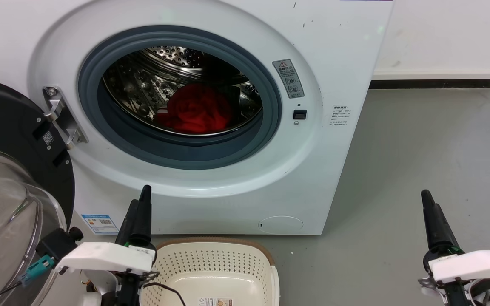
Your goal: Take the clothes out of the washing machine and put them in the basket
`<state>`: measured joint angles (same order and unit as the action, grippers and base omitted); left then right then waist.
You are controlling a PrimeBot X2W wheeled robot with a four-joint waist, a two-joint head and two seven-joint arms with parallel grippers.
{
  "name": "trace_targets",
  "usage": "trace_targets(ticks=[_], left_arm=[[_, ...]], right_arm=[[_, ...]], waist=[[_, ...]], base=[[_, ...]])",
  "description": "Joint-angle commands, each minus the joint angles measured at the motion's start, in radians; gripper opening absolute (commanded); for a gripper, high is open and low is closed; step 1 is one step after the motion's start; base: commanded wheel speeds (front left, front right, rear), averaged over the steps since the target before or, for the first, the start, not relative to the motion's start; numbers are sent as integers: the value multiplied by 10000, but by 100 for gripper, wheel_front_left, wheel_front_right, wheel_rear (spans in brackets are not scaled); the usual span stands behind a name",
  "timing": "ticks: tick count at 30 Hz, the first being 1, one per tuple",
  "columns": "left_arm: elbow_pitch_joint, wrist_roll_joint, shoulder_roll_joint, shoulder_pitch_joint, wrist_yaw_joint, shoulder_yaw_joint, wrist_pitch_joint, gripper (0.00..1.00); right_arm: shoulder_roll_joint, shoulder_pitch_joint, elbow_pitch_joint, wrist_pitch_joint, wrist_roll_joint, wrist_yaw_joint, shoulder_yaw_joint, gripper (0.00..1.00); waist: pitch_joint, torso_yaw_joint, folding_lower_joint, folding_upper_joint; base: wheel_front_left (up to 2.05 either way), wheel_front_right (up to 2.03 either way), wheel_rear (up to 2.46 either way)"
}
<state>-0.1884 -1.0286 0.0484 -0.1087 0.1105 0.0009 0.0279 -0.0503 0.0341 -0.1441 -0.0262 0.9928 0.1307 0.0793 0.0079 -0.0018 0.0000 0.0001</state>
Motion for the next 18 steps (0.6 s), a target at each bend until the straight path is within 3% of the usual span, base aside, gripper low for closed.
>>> trace_targets(ticks=[1,18], left_arm=[[160,357,44,-307,-33,-63,80,100],[-109,3224,371,-461,-600,-838,666,100]], right_arm=[[-14,2,179,-85,-344,2,-13,100],[-11,-284,335,-517,-3154,1,-54,100]], waist=[[-3,3,0,-1],[-35,30,0,-1]], base=[[0,0,0],[0,0,0]])
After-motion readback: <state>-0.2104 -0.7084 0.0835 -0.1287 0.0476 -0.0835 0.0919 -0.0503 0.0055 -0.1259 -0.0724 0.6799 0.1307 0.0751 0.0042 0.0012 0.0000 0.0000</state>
